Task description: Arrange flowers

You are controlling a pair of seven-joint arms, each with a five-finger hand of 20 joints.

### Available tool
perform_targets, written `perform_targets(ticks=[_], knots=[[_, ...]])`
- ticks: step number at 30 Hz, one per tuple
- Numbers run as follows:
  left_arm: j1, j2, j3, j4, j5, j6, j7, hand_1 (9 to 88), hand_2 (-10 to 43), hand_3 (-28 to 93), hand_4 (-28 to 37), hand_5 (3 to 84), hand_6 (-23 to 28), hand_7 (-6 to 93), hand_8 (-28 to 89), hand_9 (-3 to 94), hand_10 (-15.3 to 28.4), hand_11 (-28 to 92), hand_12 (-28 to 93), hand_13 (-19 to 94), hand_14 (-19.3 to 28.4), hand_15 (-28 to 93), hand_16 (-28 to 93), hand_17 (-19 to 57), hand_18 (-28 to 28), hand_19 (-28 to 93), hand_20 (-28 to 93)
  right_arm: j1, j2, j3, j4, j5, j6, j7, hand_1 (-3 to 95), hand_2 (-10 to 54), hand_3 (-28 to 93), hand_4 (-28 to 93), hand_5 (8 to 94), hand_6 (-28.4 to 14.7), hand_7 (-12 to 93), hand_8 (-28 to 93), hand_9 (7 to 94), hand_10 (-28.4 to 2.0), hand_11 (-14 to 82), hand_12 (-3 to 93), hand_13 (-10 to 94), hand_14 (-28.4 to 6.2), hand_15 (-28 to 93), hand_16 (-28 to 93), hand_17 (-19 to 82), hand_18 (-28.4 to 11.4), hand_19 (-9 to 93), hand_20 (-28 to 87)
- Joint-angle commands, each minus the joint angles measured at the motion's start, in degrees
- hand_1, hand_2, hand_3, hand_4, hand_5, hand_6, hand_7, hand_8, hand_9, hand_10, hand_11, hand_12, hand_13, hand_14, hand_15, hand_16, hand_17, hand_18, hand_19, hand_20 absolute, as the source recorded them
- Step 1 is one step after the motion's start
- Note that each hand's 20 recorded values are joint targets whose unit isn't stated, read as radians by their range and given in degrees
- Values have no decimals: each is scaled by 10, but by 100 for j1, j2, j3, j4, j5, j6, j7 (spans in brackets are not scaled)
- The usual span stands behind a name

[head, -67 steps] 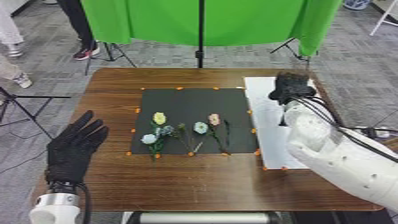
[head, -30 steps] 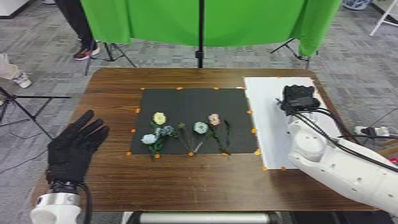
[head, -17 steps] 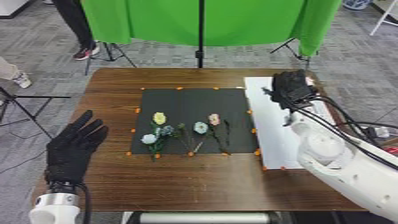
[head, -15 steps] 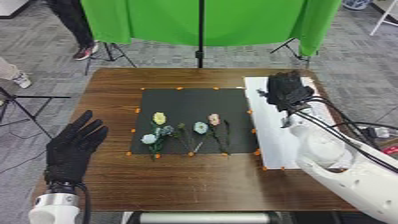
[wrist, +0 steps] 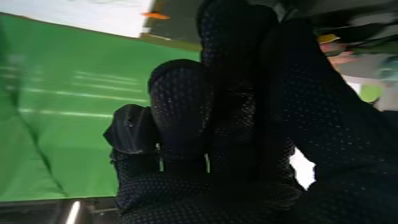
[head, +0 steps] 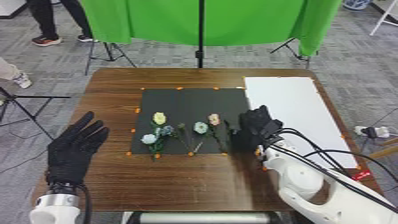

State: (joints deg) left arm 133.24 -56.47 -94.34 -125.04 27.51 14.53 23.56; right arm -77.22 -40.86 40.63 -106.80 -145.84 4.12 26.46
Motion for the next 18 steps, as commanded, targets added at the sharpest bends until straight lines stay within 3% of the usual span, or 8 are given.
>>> perform_targets(ticks=[1,4,12,18], knots=[[34,-60,-11,26,59,-71,-55,244,64,816,-223,414,116,125,-86,364,209,281,116,256,274,544,-87,-92,255,540,173,-135,-110,210,-201,-219,-382,-122,431,-95,754,-283,779,30,132,-32,870,-76,237,238,687,-89,767,168,294,-203,932,635],[53,-94,-34,20,61,-67,-68,243,63,817,-223,414,116,125,-86,364,209,281,116,255,274,545,-86,-93,255,540,173,-289,-111,415,-327,-196,-679,-97,371,-95,799,-283,706,22,140,-117,815,-96,292,192,661,-99,778,160,280,-206,932,641],[29,-129,-35,15,99,-80,-135,245,64,813,-219,416,116,122,-85,365,208,277,117,257,273,541,-84,-91,254,538,173,-586,87,932,-743,234,-869,16,327,-95,788,-283,629,-1,128,-123,759,-110,313,174,632,-118,790,151,264,-210,932,653],[21,-119,-28,17,129,-129,-171,245,64,812,-221,415,116,123,-85,365,208,276,117,256,274,541,-84,-92,254,539,173,-1310,-125,2255,-1257,2219,-929,88,302,-95,786,-283,590,-7,131,-124,696,-135,287,154,574,-132,756,112,197,-218,882,557]])
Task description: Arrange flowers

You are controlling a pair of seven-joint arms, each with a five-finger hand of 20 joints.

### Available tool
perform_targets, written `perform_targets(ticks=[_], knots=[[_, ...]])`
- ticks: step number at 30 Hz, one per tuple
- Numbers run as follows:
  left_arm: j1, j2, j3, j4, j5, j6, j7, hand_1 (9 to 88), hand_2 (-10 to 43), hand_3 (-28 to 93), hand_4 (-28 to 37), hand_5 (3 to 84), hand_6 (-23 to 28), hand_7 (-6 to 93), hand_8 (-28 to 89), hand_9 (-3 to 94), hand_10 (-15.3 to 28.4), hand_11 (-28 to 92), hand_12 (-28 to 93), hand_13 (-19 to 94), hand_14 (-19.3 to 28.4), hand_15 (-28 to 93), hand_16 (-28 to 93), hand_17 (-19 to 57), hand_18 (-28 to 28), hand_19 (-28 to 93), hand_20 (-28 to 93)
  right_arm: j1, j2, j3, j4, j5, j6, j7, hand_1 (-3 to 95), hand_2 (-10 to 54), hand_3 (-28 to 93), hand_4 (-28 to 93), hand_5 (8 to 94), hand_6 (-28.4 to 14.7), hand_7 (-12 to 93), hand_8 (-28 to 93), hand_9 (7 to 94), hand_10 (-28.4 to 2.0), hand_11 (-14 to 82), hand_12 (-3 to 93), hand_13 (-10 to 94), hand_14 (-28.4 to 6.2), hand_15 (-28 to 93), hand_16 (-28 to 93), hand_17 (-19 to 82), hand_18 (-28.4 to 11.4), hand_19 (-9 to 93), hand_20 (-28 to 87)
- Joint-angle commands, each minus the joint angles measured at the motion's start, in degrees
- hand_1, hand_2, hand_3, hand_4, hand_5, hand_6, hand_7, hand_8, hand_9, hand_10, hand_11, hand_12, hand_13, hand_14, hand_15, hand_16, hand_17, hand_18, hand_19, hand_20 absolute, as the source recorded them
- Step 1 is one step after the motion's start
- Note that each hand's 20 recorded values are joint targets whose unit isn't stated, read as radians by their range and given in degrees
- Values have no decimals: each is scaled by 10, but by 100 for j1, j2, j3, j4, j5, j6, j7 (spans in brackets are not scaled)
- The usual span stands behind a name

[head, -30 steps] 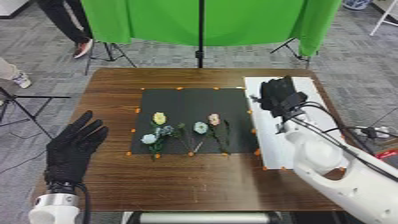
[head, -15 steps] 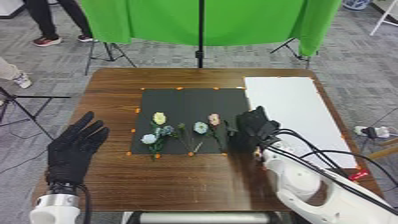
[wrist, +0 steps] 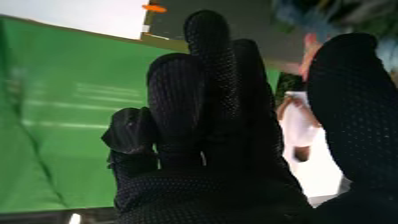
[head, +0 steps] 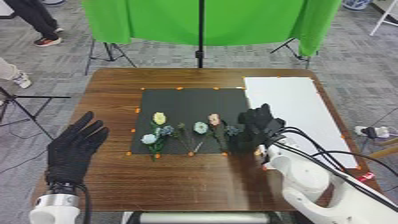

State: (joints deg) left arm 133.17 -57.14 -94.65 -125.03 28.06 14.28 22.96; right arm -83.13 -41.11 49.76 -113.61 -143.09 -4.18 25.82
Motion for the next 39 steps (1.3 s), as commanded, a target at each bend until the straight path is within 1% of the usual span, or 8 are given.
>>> perform_targets(ticks=[1,6,10,14,19,22,26,39], knots=[[18,-54,12,28,90,-126,-104,245,63,810,-221,415,115,122,-86,365,208,276,117,257,274,540,-85,-91,254,539,173,-876,-169,1622,-630,2353,-31,64,297,-95,786,-283,587,-8,132,-124,689,-138,278,152,566,-132,741,105,188,-219,862,544],[-14,-125,-20,66,184,-239,-129,235,64,806,-230,419,108,117,-88,363,206,272,114,253,275,542,-84,-94,255,540,175,-1415,-783,2948,-658,4542,-429,-530,276,-78,798,-283,574,-3,143,-128,647,-142,229,141,536,-145,625,78,147,-235,744,472],[-38,-70,38,107,134,-241,-36,234,65,807,-237,418,98,106,-88,360,199,254,109,252,276,540,-85,-93,255,539,175,-1562,-1299,3550,-458,6637,-614,-543,263,-39,803,-283,557,-2,144,-132,594,-151,182,133,497,-159,499,86,128,-253,660,376],[-98,15,158,180,23,-189,79,232,66,804,-243,414,92,99,-87,352,190,235,106,253,276,537,-86,-93,256,538,176,-1608,-1530,3727,-262,8421,-236,-593,250,-15,807,-283,530,4,144,-133,549,-158,146,128,449,-186,370,105,109,-264,589,291],[-82,-107,160,203,90,-236,-11,231,65,804,-248,403,82,94,-86,349,182,211,105,270,269,498,-89,-89,257,529,173,-1776,-1640,3808,-134,9107,94,-938,228,6,810,-283,493,14,134,-129,506,-150,112,123,403,-198,272,124,75,-264,530,239],[-93,-46,198,228,42,-224,10,229,64,804,-249,402,80,94,-85,350,180,209,108,273,266,490,-82,-89,257,528,173,-1845,-1725,3886,-39,9585,85,-1051,216,14,815,-283,485,20,132,-128,495,-148,101,124,389,-198,249,134,61,-261,516,232],[-125,-144,179,258,111,-307,-66,227,63,809,-251,401,79,97,-86,349,180,212,111,270,268,491,-74,-91,257,529,173,-1930,-1780,3863,-33,9821,351,-1271,211,18,819,-283,478,24,129,-126,492,-147,97,125,385,-199,240,145,54,-259,509,231],[-141,-181,149,275,174,-380,-141,226,63,810,-253,401,80,99,-88,351,182,214,110,266,268,488,-70,-91,256,527,174,-2154,-2237,3896,-156,9579,707,-1667,199,33,820,-283,466,33,128,-124,488,-145,93,130,379,-198,228,167,42,-254,497,234]])
